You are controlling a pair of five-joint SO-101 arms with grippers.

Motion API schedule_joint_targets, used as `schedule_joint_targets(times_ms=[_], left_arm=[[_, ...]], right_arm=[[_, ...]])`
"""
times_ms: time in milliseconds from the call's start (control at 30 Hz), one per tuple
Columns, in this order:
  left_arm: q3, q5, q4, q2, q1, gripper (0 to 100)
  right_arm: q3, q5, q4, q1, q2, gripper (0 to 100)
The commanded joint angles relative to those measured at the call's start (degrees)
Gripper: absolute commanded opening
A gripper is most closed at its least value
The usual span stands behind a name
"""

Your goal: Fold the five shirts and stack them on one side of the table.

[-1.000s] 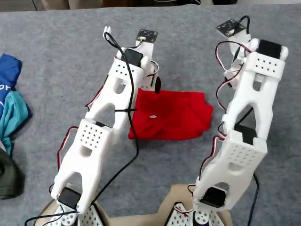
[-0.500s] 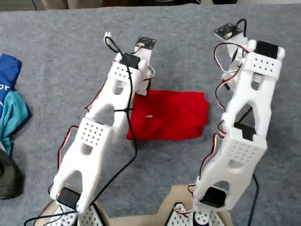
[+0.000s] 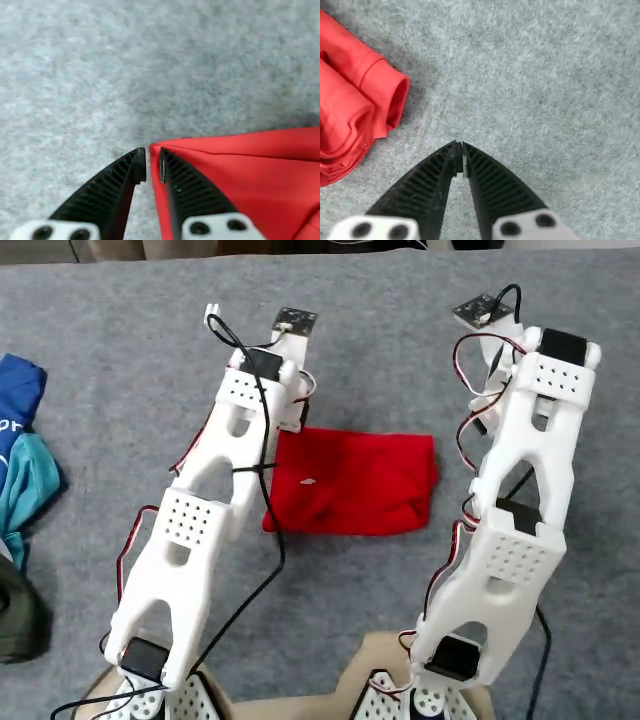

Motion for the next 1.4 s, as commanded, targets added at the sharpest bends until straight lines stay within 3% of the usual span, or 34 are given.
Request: schedule_joint_targets(times_ms=[0,367,600,733,900,1167,1367], left_arm=[[-2.64,0.09,-0.88,-0.92,-2.02,6],[-2.64,0.09,1.85,-1.1,-2.11,6],[-12.92,-1.58,14.15,-4.26,-3.87,6],[-13.54,-3.43,14.51,-6.81,-6.07,6],[-1.23,-3.43,14.51,-15.16,-8.44,6],[38.15,-3.43,14.07,-46.99,-10.81,6],[58.2,-3.96,13.8,-68.35,-16.18,6]], right_arm=[[-2.68,0.09,-0.44,-1.63,-0.13,0.9],[-2.95,2.73,2.99,-7.25,-0.84,0.9],[-2.42,10.29,8.88,-14.99,-5.41,1.3],[-2.33,10.73,10.81,-18.86,-5.93,12.2],[-2.42,0.09,10.99,-22.73,-6.11,20.6],[-2.33,-22.07,11.16,-28.09,-10.51,20.5],[2.24,-45.8,11.08,-30.73,-16.48,11.6]])
